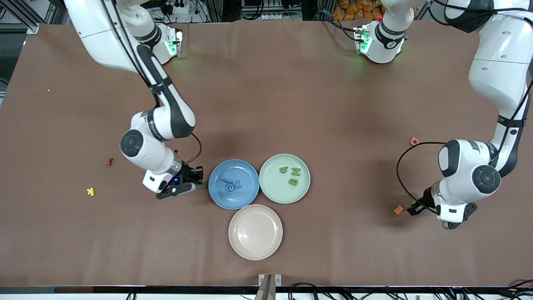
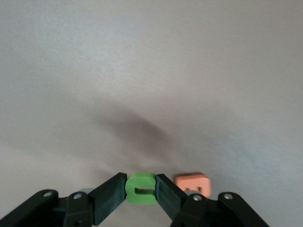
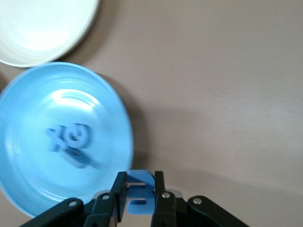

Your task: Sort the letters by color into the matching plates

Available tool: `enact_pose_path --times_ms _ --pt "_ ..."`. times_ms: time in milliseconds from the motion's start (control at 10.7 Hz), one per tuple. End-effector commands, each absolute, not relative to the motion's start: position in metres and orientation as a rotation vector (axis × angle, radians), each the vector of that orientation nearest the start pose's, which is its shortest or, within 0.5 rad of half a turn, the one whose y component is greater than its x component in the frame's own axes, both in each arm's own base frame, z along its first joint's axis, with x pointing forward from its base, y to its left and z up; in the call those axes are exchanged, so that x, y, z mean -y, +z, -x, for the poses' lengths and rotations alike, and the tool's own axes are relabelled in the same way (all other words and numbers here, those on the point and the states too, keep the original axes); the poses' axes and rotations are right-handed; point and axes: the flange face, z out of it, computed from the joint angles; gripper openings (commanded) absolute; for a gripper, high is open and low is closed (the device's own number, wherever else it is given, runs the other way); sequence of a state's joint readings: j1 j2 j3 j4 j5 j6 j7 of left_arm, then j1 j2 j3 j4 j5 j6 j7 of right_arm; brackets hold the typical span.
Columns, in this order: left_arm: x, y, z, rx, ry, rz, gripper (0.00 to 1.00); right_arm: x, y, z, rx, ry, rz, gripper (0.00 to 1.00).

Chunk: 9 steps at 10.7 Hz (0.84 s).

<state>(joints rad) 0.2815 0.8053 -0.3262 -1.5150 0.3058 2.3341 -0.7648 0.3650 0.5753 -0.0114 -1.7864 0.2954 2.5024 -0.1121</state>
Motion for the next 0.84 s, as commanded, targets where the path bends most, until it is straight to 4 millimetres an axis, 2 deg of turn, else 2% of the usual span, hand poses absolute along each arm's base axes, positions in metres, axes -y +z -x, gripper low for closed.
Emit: enact_pose_path --times_ms 0,93,373,467,560,747 --pt "0.034 0.228 -0.718 1.059 -0.083 3.060 0.00 -0.279 0.254 -0.631 0.288 -0.193 2.893 0.22" --pt "0.055 0.233 -0.717 1.075 -0.079 3.073 0.00 -0.294 0.254 -0.631 0.308 -0.203 2.885 0.22" --pt "0.154 0.238 -0.703 1.199 -0.035 3.057 0.00 -0.323 0.250 -0.633 0.348 -0.219 2.866 0.27" --pt "0.181 0.242 -0.700 1.249 -0.035 3.045 0.00 -0.328 0.251 -0.631 0.363 -0.222 2.862 0.40" --pt "0.211 0.248 -0.695 1.289 -0.037 3.038 0.00 -0.329 0.254 -0.633 0.385 -0.231 2.861 0.99" --pt "0.268 0.260 -0.683 1.346 -0.032 3.042 0.00 -0.313 0.258 -0.641 0.593 -0.214 2.882 1.00"
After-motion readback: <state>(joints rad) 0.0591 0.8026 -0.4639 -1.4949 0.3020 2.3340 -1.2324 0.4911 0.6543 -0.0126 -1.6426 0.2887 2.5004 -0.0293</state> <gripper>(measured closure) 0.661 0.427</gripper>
